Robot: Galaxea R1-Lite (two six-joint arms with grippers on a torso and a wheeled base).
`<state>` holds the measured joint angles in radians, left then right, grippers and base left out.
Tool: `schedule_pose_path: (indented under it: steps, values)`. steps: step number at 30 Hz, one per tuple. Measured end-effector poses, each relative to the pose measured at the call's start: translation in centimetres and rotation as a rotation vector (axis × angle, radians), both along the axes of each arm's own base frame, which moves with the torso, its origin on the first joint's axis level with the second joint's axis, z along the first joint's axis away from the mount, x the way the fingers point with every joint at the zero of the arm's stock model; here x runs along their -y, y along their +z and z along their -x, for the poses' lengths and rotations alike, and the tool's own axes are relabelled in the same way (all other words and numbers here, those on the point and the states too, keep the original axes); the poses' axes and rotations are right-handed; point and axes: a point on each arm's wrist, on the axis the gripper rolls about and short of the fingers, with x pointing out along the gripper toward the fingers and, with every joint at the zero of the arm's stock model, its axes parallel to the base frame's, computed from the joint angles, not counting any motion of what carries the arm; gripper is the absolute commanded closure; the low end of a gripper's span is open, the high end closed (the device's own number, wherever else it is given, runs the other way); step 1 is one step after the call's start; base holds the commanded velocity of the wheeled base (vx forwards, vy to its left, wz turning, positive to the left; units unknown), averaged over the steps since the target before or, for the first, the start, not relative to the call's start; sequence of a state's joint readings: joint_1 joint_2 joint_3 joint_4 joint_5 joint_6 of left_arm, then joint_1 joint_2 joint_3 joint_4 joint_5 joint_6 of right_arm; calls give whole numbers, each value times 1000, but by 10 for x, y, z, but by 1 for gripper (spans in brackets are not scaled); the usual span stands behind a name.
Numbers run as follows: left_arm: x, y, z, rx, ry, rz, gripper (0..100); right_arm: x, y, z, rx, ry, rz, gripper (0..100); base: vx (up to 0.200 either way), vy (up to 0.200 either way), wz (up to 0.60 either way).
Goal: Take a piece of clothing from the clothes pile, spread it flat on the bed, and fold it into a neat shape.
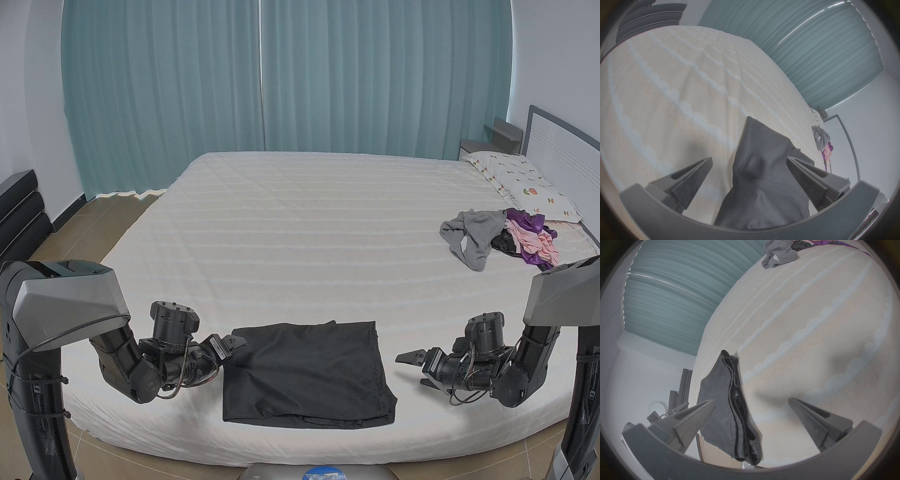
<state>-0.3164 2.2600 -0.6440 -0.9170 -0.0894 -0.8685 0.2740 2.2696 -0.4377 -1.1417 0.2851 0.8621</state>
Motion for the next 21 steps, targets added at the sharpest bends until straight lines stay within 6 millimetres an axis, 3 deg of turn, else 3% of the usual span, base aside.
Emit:
schedule_pose_path:
  steps: [12,17,21]
  values:
    - [-26,20,9,-20,142,115,0,-2,8,3,19,0,1,0,0,0,0]
    - [-42,30,21,-5,186,110,0,-1,20,10,44,-7,8,0,0,0,0]
    - [-51,51,30,56,200,111,0,2,37,17,91,-31,19,0,0,0,0]
